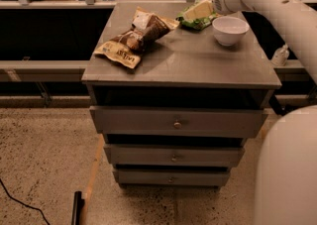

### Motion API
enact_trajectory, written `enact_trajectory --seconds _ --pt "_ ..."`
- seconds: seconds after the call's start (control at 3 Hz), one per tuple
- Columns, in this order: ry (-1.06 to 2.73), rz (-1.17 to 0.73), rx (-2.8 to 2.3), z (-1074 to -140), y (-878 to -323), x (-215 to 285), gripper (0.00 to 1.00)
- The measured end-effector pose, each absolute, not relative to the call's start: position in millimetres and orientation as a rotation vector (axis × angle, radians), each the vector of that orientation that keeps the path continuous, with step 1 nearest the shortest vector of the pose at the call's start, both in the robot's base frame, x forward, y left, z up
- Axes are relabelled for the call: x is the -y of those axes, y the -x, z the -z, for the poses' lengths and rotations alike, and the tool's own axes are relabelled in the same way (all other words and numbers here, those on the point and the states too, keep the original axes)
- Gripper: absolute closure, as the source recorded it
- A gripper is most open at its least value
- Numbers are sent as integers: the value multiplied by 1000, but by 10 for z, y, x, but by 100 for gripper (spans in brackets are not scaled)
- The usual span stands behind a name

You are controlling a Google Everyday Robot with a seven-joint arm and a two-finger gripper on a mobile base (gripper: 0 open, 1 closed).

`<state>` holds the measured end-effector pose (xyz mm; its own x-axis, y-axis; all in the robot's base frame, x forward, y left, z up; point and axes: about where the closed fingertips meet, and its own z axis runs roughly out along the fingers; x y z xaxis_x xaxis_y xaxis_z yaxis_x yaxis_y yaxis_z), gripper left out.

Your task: Pick green rice chip bag

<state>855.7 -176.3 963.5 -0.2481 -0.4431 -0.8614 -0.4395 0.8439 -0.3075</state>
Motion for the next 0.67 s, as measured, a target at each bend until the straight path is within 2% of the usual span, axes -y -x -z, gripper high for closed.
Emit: enact_trajectory --seconds 0.67 --pt "598 -73 -1834 -9396 -9232 1695 0"
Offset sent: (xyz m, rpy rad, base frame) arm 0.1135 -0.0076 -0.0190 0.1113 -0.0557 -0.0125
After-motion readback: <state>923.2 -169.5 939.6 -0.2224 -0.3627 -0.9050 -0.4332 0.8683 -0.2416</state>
